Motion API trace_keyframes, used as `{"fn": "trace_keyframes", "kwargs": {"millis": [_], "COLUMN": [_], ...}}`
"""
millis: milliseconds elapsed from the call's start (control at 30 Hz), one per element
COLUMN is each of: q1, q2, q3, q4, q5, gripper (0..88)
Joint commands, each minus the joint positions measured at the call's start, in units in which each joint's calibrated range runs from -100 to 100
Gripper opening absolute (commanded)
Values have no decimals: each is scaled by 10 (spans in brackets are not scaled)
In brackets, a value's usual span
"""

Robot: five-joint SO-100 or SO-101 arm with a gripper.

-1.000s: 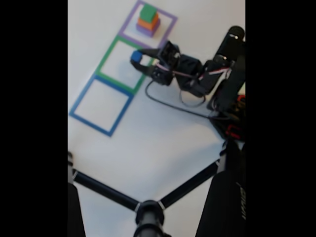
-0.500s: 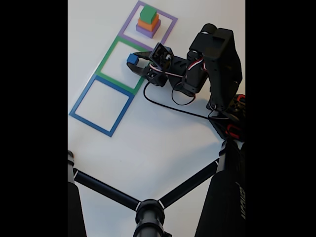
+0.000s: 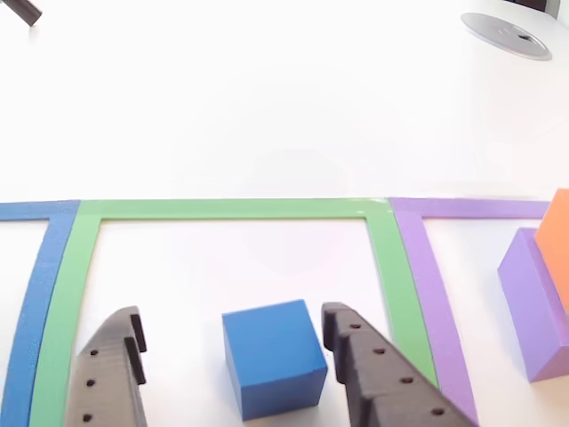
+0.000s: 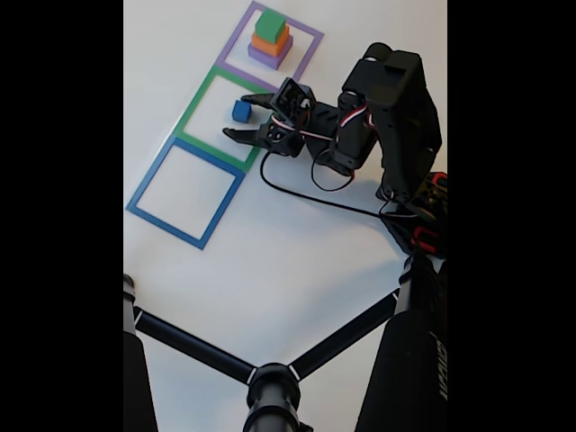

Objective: Tower of hanoi

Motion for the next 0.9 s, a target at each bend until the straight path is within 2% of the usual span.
{"fn": "trace_keyframes", "kwargs": {"millis": [0,167,333,467,633,867], "q1": [4,26,50,66,107,179], "q2": [-102,-288,-543,-713,-819,-847], "q3": [17,39,38,23,-43,-264], "q4": [32,210,522,735,927,1205], "q5": [5,5,5,5,5,5], "gripper": [208,162,37,2,2,6]}}
